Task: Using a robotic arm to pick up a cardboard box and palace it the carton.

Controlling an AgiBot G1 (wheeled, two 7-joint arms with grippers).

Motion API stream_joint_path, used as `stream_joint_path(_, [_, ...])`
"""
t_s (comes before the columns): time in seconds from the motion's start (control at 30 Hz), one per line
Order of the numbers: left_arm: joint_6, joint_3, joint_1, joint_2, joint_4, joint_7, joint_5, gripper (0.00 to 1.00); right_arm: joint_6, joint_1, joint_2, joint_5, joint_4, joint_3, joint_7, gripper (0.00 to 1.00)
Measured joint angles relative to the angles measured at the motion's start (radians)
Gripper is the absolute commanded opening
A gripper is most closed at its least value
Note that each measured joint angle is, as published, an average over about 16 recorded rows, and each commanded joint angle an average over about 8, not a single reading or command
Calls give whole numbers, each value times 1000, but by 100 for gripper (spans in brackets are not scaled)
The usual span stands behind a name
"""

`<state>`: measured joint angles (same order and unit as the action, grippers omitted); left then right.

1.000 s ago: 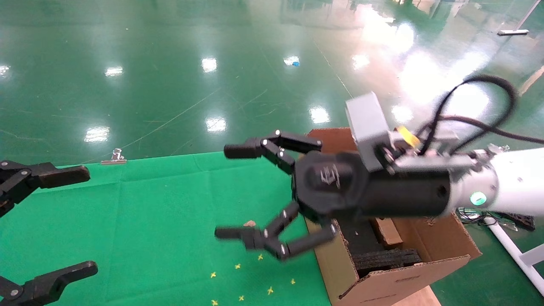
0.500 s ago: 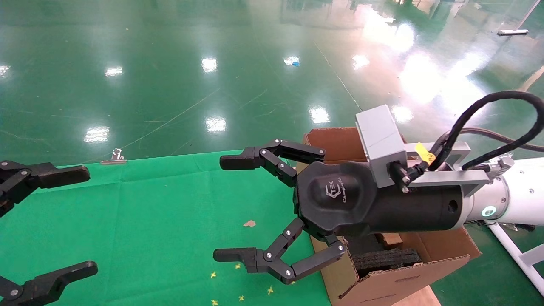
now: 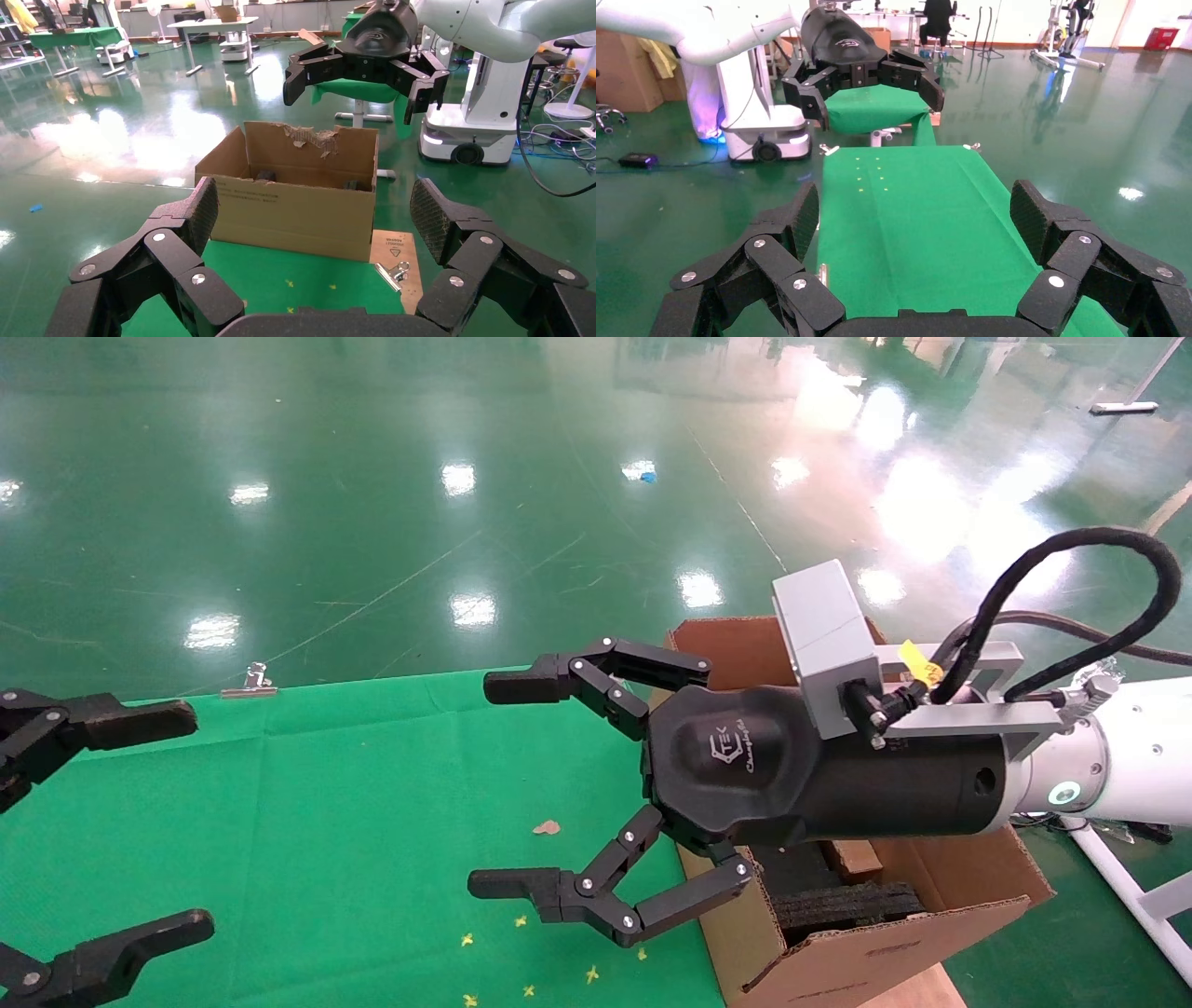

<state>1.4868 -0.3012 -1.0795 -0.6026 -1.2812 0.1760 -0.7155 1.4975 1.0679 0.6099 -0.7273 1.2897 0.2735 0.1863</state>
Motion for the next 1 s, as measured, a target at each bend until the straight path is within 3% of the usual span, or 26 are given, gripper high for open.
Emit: stream_joint_path(1.0, [0,0,0,0,0,0,0,100,-2,6,1,-3,-6,6,2,100])
